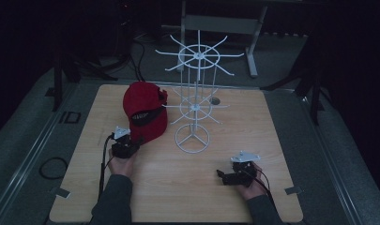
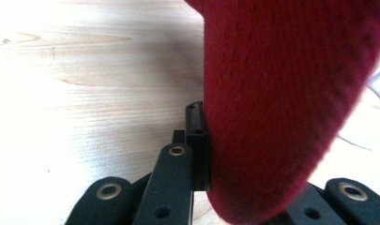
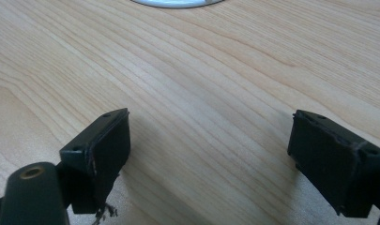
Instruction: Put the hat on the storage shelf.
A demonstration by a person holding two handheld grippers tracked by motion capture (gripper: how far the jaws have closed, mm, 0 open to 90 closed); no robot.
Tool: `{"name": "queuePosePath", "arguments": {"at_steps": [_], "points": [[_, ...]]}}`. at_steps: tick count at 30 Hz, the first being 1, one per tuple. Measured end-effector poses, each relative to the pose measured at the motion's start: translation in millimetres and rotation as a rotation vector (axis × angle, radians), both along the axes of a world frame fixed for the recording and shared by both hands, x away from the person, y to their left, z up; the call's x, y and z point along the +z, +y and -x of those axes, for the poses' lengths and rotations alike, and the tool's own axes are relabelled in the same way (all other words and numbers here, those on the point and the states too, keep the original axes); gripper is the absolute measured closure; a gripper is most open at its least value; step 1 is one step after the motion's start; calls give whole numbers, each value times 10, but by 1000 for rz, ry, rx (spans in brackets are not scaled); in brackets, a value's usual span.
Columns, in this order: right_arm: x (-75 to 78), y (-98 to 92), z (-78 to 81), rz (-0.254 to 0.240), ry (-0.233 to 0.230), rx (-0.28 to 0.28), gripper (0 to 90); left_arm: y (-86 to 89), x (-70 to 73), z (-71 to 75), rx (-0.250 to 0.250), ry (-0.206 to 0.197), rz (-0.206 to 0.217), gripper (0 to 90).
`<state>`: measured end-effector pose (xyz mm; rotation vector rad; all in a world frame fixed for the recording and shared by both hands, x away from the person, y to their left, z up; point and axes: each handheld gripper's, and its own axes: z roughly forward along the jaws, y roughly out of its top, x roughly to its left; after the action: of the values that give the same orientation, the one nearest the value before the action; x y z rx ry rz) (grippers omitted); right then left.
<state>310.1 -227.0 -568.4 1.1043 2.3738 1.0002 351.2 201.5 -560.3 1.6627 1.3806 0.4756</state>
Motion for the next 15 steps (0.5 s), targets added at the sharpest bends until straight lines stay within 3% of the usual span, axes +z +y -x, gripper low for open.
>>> {"name": "queuePosePath", "arguments": {"at_steps": [15], "points": [[1,0,1,0,1,-1,132,1,175,60,-8,-78,-6,860]]}}
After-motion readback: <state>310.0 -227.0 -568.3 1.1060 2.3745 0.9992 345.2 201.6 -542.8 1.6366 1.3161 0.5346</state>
